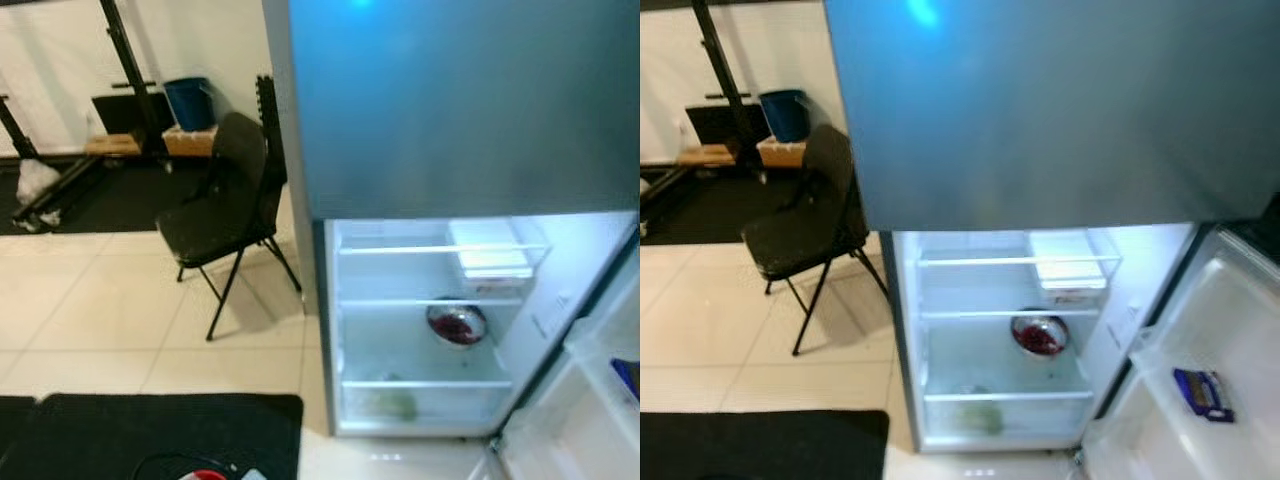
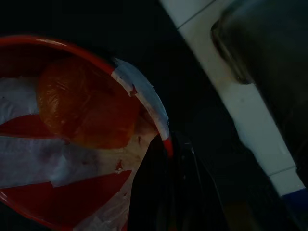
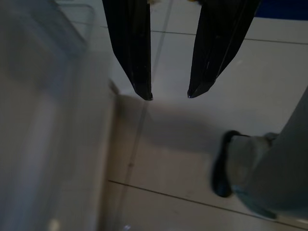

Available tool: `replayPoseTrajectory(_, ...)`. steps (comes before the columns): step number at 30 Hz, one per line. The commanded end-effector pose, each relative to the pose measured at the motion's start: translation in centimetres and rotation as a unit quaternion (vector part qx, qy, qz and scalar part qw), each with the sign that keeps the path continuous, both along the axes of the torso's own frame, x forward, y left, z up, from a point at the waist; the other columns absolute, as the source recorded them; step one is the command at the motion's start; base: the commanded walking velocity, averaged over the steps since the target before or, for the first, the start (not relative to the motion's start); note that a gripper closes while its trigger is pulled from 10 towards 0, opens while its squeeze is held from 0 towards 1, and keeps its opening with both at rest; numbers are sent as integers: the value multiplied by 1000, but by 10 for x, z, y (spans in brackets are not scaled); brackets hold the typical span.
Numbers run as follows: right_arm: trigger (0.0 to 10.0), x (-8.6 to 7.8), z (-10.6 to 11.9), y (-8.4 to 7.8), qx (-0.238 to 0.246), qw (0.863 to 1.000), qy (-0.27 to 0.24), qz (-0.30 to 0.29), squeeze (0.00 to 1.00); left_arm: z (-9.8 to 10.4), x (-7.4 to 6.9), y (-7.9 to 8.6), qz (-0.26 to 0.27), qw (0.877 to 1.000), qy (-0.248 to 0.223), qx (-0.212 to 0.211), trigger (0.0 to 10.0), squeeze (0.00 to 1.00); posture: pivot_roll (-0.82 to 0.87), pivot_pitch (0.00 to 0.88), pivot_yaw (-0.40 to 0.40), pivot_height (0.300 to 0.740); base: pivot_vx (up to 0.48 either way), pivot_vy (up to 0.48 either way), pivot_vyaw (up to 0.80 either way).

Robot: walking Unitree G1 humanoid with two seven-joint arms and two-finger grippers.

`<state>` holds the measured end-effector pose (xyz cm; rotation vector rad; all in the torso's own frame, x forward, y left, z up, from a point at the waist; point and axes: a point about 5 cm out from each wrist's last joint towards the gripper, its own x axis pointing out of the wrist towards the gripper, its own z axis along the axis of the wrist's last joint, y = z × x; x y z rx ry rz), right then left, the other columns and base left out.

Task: Restocking fridge

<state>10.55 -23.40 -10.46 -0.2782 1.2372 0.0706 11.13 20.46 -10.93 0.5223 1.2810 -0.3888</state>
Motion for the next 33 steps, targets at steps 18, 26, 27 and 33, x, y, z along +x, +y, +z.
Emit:
replayPoseTrajectory(18, 10000, -1, -1, 3, 30, 999, -10, -21, 0, 1, 9, -13, 8, 999, -23, -21, 10000, 0, -34, 0, -9, 740, 0, -63, 0)
replayPoseTrajectory(26, 10000, 26, 6, 21, 112, 991, -71, -35, 0, 1, 8, -13, 4, 999, -26, -19, 10000, 0, -36, 0, -5, 740, 0, 0, 0)
replayPoseTrajectory(27, 10000, 29, 7, 22, 117, 989, -79, -36, 0, 1, 8, -13, 4, 999, -28, -18, 10000, 0, -35, 0, -7, 740, 0, 0, 0)
replayPoseTrajectory(33, 10000, 52, 16, 21, 115, 985, -119, -52, 0, 2, 12, -12, -1, 999, -32, -14, 10000, 0, -31, 0, -7, 740, 0, 0, 0)
